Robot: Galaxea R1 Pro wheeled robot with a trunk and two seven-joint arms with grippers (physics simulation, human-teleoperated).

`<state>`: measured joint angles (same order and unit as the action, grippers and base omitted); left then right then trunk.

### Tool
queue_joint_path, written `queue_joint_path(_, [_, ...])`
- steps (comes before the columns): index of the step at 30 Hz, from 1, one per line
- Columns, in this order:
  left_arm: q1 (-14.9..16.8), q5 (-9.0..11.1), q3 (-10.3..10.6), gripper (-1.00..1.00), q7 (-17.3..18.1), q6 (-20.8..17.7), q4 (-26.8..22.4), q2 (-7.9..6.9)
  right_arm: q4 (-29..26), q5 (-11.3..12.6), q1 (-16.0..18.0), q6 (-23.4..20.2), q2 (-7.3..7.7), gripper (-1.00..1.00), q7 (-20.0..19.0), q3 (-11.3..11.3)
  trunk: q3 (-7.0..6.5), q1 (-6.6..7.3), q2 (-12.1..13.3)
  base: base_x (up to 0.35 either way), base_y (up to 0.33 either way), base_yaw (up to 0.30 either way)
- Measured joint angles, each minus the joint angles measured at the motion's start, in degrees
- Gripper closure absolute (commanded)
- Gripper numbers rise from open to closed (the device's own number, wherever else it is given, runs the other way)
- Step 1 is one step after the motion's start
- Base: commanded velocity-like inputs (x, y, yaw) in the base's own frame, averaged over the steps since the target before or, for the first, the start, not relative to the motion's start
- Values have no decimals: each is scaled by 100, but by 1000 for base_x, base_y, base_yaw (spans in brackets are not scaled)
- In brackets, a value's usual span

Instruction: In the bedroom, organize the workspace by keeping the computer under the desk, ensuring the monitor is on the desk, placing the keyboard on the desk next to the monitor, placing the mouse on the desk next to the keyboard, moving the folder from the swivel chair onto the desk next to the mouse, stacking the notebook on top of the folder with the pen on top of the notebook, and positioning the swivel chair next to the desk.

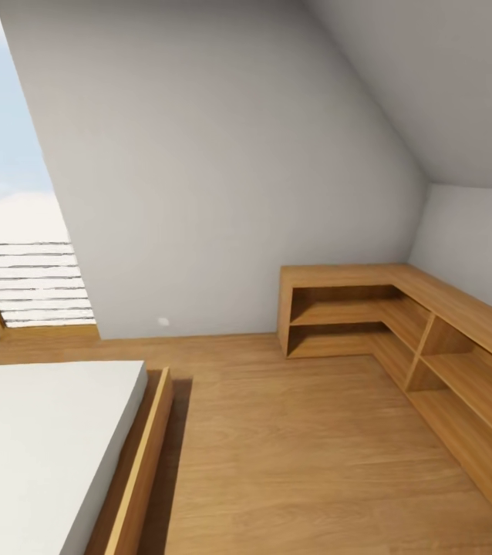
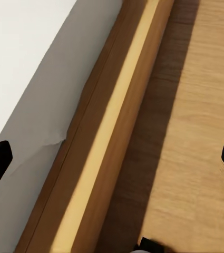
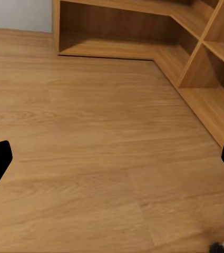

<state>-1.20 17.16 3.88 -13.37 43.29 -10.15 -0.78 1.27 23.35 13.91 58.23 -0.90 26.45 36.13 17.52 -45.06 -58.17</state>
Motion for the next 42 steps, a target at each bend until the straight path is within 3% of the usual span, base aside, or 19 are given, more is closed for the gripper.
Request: queue_joint_path(42, [1, 0, -1, -100, -9, 0, 0, -7, 0, 4, 0, -52, -2, -100, -192, -5, 0, 0, 0, 326, 0, -4])
